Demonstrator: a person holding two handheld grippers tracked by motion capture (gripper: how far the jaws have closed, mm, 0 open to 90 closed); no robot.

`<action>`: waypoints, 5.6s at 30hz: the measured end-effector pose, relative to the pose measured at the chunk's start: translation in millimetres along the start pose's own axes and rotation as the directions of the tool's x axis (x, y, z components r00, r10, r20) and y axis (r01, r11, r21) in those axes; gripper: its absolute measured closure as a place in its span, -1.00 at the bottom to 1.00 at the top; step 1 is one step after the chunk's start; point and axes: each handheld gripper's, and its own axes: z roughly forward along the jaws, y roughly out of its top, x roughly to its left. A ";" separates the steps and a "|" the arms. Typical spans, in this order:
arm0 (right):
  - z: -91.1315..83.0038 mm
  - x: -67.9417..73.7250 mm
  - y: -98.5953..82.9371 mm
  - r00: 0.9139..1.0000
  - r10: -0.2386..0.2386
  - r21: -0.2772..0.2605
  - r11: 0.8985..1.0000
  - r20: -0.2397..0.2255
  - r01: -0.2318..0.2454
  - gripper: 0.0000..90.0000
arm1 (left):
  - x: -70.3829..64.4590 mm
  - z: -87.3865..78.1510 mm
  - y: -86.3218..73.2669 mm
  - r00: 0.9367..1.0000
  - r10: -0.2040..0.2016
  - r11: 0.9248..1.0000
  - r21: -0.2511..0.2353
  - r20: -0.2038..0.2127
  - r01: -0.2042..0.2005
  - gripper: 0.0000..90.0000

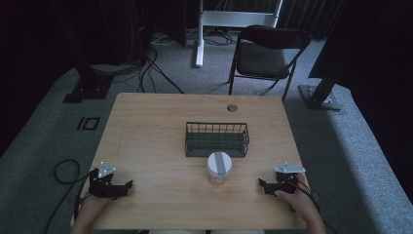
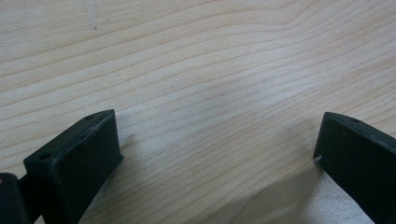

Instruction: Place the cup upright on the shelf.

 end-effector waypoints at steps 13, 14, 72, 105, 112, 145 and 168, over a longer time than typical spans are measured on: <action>0.1 0.0 0.0 1.000 0.000 0.000 1.000 0.000 0.000 -0.74 | -0.1 -0.2 -0.2 1.000 0.000 1.000 0.000 0.001 0.000 -0.99; 0.1 0.0 0.0 1.000 0.000 -0.001 1.000 0.000 0.000 -0.74 | -0.1 -0.2 -0.2 1.000 0.000 1.000 0.000 0.001 0.000 -0.99; 6.5 49.3 24.6 0.986 -0.092 -0.072 0.994 -0.139 0.082 -0.72 | -0.2 -0.2 -0.2 1.000 0.007 1.000 0.002 0.005 -0.007 -0.99; 25.3 104.1 46.9 0.950 -0.167 -0.157 0.979 -0.264 0.129 -0.73 | -0.2 -0.2 -0.1 1.000 0.008 1.000 0.002 0.005 -0.008 -0.99; 29.7 110.6 52.0 0.944 -0.168 -0.173 0.977 -0.282 0.122 -0.73 | -0.2 -0.3 -0.1 1.000 0.007 1.000 0.003 0.005 -0.007 -0.99; 48.0 126.6 63.9 0.954 -0.107 -0.267 0.963 -0.280 0.030 -0.73 | -0.4 -0.3 -0.1 1.000 0.006 1.000 0.002 0.005 -0.006 -0.99; 47.7 133.3 68.5 0.961 -0.144 -0.285 0.956 -0.236 0.074 -0.59 | -0.2 -0.3 -0.1 1.000 0.004 1.000 0.002 0.004 -0.004 -0.99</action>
